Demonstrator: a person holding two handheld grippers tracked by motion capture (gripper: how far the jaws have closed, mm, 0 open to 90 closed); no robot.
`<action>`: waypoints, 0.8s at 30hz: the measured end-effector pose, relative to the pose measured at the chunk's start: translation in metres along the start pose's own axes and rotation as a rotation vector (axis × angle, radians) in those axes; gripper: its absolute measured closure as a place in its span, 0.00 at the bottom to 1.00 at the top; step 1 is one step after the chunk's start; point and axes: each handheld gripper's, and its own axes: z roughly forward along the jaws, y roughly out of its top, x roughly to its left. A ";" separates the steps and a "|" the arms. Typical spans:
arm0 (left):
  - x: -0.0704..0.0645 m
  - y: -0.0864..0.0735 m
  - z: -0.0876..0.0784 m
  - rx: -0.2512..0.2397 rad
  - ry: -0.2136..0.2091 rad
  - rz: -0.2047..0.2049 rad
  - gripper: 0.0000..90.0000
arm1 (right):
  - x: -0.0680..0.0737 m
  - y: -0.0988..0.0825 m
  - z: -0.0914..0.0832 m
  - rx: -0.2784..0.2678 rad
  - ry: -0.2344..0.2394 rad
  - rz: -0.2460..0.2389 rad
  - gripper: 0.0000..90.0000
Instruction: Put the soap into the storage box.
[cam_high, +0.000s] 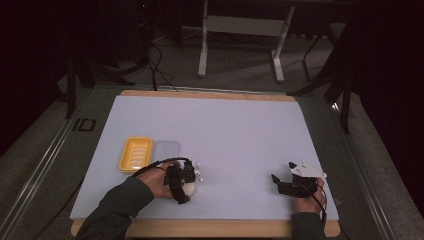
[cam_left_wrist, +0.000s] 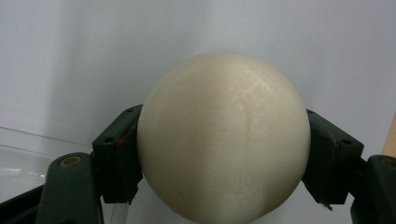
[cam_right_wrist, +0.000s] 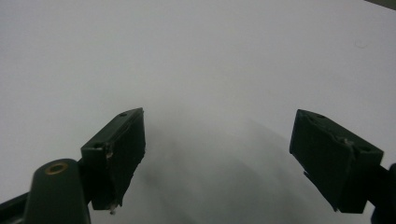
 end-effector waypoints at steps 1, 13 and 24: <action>0.000 0.000 0.000 0.001 0.003 0.002 0.29 | 0.000 0.000 0.000 0.000 0.000 0.000 0.20; 0.002 -0.003 -0.003 0.002 0.003 -0.006 0.29 | 0.000 0.000 0.000 -0.001 0.001 0.001 0.20; 0.004 -0.004 -0.009 -0.012 -0.002 -0.014 0.29 | 0.000 0.000 0.000 -0.002 0.001 0.000 0.20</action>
